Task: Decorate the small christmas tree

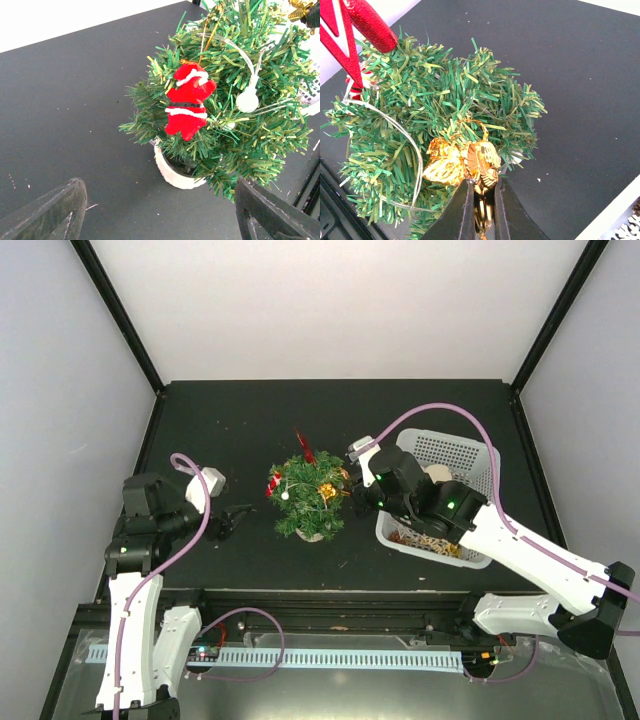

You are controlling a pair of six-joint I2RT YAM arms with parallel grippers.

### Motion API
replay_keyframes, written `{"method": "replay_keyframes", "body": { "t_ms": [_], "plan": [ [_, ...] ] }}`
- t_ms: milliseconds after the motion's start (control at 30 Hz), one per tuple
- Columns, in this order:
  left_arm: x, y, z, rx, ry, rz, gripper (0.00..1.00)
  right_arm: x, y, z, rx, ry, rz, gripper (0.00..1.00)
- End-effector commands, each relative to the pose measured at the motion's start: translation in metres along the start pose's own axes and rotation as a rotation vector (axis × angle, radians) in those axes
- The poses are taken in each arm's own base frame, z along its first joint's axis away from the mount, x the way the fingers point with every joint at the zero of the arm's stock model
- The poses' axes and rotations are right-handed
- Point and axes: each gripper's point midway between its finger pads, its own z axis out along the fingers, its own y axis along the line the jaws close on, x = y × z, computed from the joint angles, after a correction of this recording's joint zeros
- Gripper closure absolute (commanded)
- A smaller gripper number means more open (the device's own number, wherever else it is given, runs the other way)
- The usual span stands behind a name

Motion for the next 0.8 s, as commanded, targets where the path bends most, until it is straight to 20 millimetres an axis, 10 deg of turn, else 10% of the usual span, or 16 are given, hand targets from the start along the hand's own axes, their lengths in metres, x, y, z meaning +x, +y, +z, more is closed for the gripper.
{"method": "replay_keyframes", "body": {
  "t_ms": [0, 767],
  "plan": [
    [-0.006, -0.002, -0.002, 0.008, -0.03, 0.037, 0.19, -0.001, 0.001, -0.001, -0.014, -0.009, -0.003, 0.99],
    [-0.005, -0.001, -0.002, 0.007, -0.025, 0.032, 0.18, -0.021, 0.007, 0.006, -0.012, -0.031, -0.016, 0.99]
  ]
}}
